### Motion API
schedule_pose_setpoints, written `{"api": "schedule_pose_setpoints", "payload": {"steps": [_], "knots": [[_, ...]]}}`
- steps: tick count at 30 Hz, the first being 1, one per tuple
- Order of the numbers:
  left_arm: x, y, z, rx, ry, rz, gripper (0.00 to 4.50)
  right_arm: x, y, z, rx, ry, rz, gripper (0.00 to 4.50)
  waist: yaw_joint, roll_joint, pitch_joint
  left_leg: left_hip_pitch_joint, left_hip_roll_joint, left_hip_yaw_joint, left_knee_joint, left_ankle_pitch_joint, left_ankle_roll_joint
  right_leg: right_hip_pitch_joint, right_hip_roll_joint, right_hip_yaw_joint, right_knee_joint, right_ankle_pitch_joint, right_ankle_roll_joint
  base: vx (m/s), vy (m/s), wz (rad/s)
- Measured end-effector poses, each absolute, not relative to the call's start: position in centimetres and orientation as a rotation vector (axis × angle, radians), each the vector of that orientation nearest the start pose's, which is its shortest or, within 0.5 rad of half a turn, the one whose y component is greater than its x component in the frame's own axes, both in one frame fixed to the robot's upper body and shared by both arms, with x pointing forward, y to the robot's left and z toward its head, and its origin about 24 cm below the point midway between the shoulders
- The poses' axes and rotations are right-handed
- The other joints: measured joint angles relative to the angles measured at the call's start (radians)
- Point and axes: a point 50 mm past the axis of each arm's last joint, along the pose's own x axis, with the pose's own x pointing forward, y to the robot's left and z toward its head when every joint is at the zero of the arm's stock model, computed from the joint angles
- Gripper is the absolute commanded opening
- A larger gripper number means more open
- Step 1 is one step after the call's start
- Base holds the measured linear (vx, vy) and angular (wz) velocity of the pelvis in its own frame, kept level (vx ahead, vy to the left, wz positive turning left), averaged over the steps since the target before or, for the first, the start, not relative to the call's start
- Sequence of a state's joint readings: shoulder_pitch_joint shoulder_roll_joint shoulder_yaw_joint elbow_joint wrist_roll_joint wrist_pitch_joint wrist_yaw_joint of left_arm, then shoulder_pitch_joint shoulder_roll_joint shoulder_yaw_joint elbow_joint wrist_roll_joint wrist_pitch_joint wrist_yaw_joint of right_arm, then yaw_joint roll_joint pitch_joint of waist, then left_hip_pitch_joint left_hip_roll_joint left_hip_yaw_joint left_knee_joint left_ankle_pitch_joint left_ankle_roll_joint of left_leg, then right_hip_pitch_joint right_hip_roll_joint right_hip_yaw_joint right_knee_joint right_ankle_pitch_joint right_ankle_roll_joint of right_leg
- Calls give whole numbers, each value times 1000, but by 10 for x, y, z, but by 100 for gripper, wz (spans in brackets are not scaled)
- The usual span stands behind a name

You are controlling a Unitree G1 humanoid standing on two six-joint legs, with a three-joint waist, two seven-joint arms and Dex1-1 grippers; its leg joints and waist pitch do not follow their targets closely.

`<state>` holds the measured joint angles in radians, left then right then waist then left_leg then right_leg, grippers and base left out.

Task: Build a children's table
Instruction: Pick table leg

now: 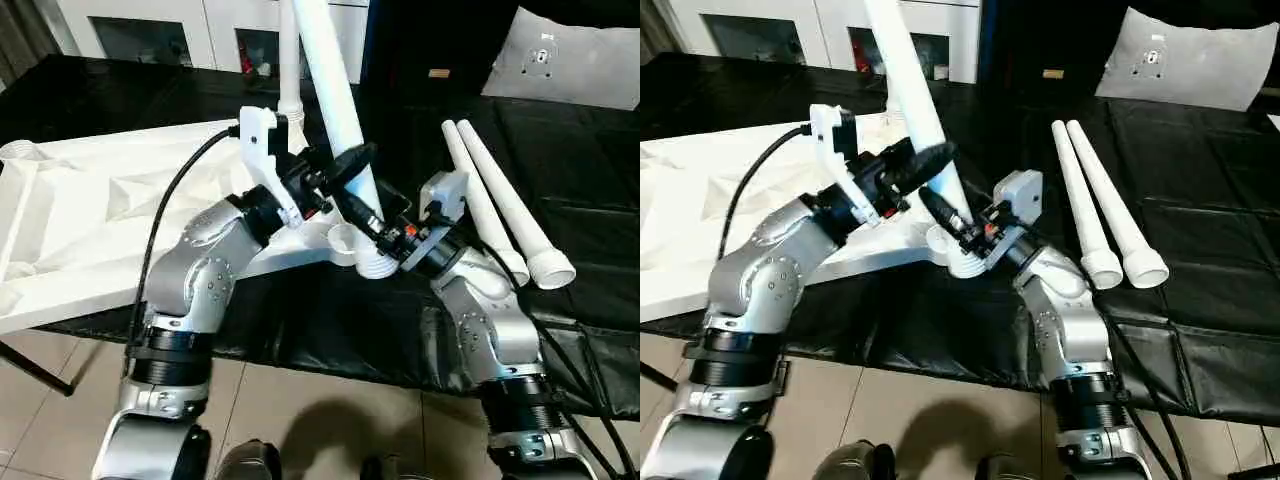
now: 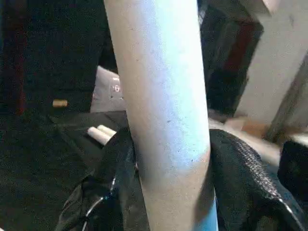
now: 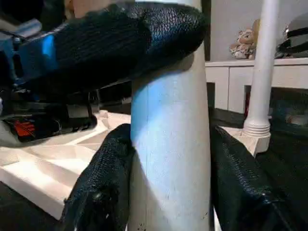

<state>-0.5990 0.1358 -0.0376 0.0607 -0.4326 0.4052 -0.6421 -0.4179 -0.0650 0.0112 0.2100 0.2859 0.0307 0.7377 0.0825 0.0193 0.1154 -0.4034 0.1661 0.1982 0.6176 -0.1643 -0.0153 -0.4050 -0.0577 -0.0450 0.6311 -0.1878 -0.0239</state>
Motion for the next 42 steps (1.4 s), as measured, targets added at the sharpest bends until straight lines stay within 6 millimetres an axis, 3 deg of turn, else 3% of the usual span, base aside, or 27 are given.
{"api": "schedule_pose_setpoints", "payload": {"steps": [13,23,33,35,37,38,42], "knots": [[319,88,159,-171,-136,-1016,187,307,-91,97,93,-233,875,183,-1,0,0,0,0,0,0,0,0,0,0,0,0,0,0,0,0,0],[323,87,160,-249,-121,-986,186,310,-89,99,81,-253,848,183,-5,0,0,0,0,0,0,0,0,0,0,0,0,1,-1,0,0,0],[332,84,165,-330,-102,-921,185,316,-90,104,97,-256,812,183,-21,0,0,1,0,0,0,0,0,1,0,0,0,1,-2,0,0,0],[332,84,167,-327,-108,-917,185,318,-89,106,117,-258,819,252,-23,0,0,1,0,0,0,0,0,1,0,0,0,1,-2,0,0,0],[333,85,168,-325,-111,-905,185,319,-89,108,134,-252,829,255,-24,0,0,1,0,0,0,0,0,1,0,0,0,1,-2,0,0,0],[334,85,169,-321,-111,-901,185,319,-89,109,144,-248,837,280,-23,0,0,1,0,0,0,0,0,1,0,0,0,1,-2,0,0,0],[335,88,169,-307,-94,-898,184,319,-90,109,178,-212,856,308,-23,0,0,1,0,0,0,0,0,1,0,0,0,1,-2,0,0,0]]}}
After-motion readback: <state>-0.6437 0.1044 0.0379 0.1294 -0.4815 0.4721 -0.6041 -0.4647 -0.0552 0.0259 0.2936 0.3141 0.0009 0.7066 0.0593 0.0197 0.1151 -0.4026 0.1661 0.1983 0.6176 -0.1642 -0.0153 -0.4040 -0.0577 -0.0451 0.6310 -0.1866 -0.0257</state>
